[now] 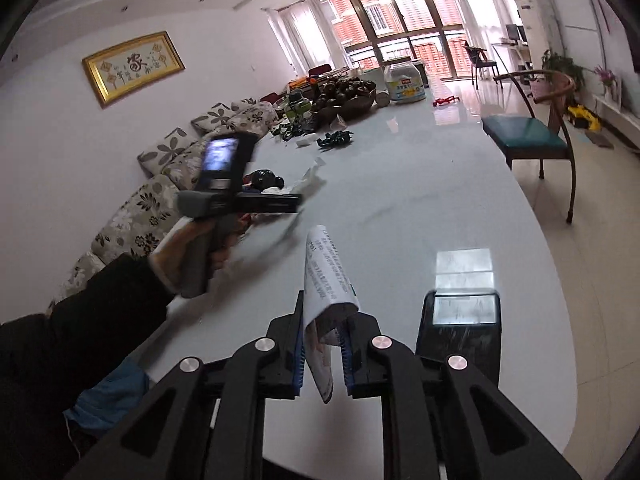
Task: Collect trash
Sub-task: 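Grasp the printed paper with the right tool while the left tool grasps the white tissue, then drop the printed paper and tissue into the dark bag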
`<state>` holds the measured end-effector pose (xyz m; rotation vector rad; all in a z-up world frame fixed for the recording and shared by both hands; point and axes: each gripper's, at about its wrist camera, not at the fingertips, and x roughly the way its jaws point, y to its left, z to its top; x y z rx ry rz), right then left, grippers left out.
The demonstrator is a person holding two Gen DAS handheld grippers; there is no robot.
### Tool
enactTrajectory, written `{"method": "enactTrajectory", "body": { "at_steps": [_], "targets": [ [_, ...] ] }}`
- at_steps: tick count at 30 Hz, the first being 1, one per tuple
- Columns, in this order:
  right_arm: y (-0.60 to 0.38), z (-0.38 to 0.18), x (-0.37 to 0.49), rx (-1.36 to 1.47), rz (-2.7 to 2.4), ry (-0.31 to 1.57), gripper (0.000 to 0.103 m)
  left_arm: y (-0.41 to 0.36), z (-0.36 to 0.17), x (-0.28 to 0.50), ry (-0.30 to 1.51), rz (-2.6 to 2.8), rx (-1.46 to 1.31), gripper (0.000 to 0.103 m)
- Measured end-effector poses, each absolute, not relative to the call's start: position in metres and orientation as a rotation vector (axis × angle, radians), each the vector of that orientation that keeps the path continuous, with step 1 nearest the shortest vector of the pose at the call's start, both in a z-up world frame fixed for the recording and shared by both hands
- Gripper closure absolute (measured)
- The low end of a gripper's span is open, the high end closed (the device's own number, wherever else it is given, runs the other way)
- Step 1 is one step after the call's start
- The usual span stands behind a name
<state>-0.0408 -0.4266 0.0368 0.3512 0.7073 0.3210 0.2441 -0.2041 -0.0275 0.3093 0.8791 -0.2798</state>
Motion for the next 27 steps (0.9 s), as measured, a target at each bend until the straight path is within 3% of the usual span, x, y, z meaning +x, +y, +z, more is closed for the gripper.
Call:
{"method": "enactTrajectory", "body": {
  "at_steps": [1,2,3,5,9,13,19,25,27],
  "targets": [
    [-0.426,0.036,-0.042,0.362,0.330,0.699,0.087,-0.205,-0.028,0.241,0.861,-0.273,0.325,0.046],
    [-0.425,0.036,-0.043,0.368,0.337,0.691,0.087,-0.205,-0.026,0.236,0.852,-0.264,0.344,0.065],
    [-0.423,0.037,-0.042,0.373,0.344,0.683,0.087,-0.202,-0.020,0.234,0.861,-0.287,0.322,0.069],
    [-0.414,0.040,-0.043,0.367,0.364,0.666,0.087,-0.183,0.001,0.209,0.824,-0.421,0.181,0.070],
    [-0.385,0.050,-0.058,0.355,0.445,0.636,0.087,-0.139,0.056,0.090,0.624,-0.561,0.158,0.070],
    [-0.348,0.050,-0.085,0.335,0.531,0.652,0.087,-0.075,0.062,-0.042,0.525,-0.610,0.228,0.070],
    [-0.277,0.011,-0.143,0.250,0.648,0.788,0.087,-0.009,-0.011,-0.156,0.645,-0.592,0.359,0.069],
    [-0.232,-0.095,-0.148,0.182,0.626,1.093,0.087,0.016,-0.144,-0.130,1.011,-0.545,0.347,0.068],
    [-0.223,-0.137,-0.135,0.166,0.614,1.198,0.087,0.014,-0.180,-0.113,1.105,-0.530,0.328,0.063]
  ]
}}
